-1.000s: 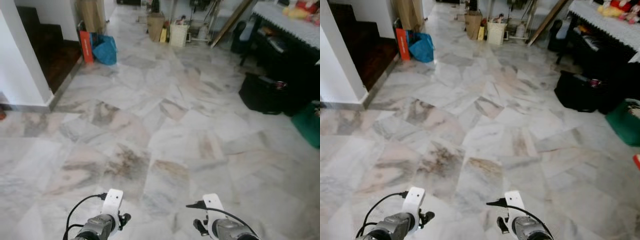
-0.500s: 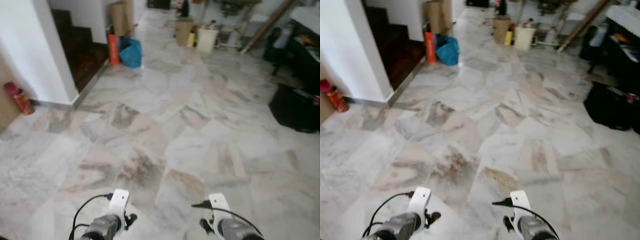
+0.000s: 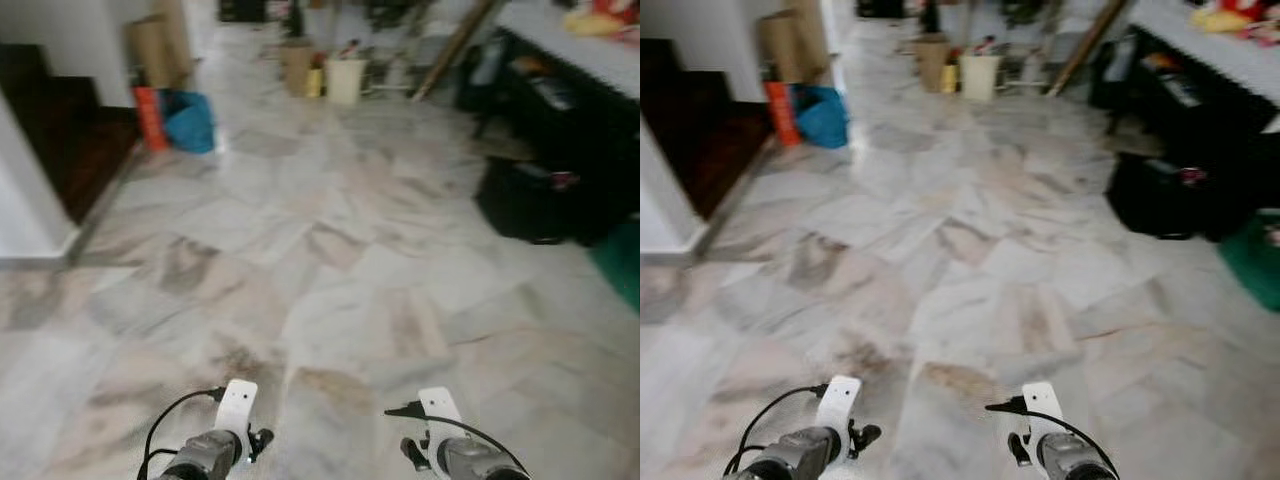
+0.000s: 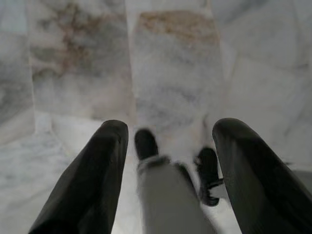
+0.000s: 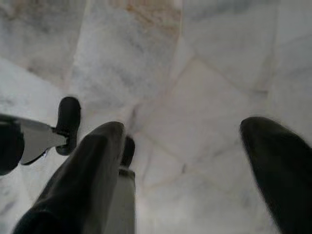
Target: Hang hanger
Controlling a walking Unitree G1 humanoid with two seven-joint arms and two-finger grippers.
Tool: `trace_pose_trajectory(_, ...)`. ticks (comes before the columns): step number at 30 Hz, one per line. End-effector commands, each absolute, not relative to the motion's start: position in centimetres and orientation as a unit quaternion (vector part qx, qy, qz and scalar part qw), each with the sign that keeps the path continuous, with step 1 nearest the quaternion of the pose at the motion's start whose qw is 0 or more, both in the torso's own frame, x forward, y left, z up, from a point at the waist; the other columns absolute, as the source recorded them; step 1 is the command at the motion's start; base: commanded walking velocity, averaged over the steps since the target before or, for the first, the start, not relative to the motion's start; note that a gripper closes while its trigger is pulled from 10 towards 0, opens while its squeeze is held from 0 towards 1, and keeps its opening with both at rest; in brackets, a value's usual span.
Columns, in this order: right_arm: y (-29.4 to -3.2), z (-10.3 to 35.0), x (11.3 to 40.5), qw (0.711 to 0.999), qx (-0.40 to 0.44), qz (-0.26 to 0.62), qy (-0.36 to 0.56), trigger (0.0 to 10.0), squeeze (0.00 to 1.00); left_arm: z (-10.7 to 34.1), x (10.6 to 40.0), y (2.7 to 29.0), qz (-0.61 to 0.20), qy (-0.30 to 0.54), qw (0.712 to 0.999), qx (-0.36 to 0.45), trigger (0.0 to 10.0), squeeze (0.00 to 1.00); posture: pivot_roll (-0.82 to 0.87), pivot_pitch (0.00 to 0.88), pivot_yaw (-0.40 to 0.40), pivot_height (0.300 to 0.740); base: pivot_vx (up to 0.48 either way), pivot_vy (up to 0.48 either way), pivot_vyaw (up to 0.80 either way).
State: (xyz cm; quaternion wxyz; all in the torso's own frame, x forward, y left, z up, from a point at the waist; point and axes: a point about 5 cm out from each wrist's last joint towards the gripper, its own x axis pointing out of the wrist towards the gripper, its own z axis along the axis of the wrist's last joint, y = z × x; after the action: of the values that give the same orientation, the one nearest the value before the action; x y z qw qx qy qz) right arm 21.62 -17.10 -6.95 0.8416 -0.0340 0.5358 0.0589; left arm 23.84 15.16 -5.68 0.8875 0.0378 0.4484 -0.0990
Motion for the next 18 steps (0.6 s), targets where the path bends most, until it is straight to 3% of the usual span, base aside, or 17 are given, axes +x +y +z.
trace_pose_trajectory(1,-16.67,-6.72,22.08,0.846,-0.032,0.064,0.529,10.0,0.0,-5.8,23.66,15.34,-0.099,0.456,0.884,0.043,10.0,0.0,0.01,0.0,-0.049,0.74,0.405,0.0,0.0)
trace_pose_trajectory(13,-16.68,-6.73,22.06,0.845,-0.032,0.066,0.529,10.0,0.0,-5.82,23.64,15.36,-0.098,0.456,0.883,0.046,10.0,0.0,0.01,0.0,-0.05,0.74,0.393,0.0,0.0)
trace_pose_trajectory(18,-16.68,-6.73,22.06,0.846,-0.033,0.067,0.529,10.0,0.0,-5.79,23.69,15.4,-0.096,0.454,0.884,0.05,10.0,0.0,0.01,0.0,-0.05,0.74,0.0,0.0,0.0)
